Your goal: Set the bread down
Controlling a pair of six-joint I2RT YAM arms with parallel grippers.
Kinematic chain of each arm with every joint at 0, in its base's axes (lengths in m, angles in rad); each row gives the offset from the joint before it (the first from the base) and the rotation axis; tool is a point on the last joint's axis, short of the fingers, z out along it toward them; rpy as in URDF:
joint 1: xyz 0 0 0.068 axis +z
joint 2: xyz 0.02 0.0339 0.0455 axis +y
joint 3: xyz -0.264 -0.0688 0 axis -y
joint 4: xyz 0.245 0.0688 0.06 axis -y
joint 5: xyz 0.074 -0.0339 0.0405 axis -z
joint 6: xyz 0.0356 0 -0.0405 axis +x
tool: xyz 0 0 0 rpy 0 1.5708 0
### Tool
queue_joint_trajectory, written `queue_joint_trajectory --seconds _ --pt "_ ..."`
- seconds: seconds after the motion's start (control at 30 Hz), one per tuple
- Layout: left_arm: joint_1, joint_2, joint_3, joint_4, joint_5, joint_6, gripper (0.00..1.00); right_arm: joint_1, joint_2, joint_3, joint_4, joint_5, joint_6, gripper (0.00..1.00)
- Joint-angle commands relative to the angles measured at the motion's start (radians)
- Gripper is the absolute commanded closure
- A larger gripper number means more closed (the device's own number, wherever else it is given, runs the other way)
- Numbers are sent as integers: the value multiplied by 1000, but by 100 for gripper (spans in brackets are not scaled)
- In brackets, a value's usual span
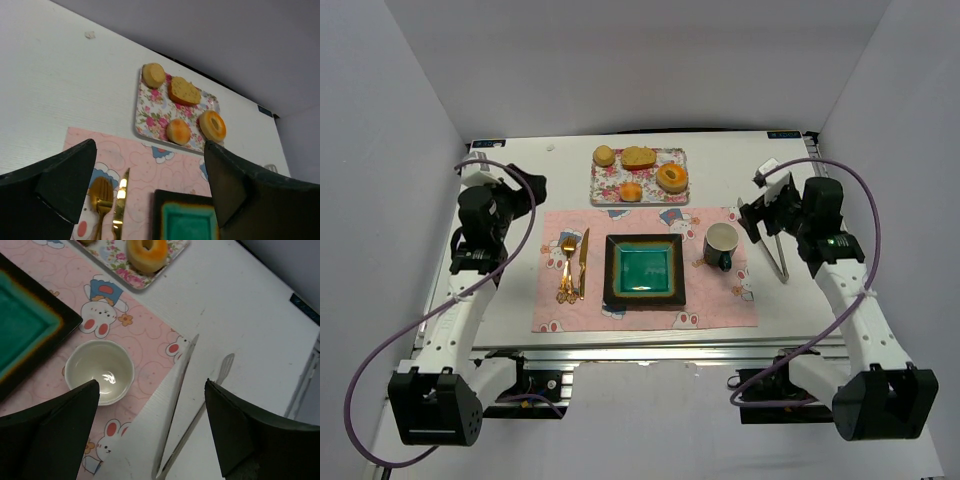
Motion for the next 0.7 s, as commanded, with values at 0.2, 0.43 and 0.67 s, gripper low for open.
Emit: queue_joint_trajectory --seconds 0.2,0.43,0.67 --pt "-125 77 18 -38 119 11 41 -143 258 138 -154 -50 111 75" --pt "-156 111 18 -63 81 11 32 -146 347 72 -96 89 105 10" --pt "-159 113 -2 -61 56 17 9 -146 468 7 29 205 108 11"
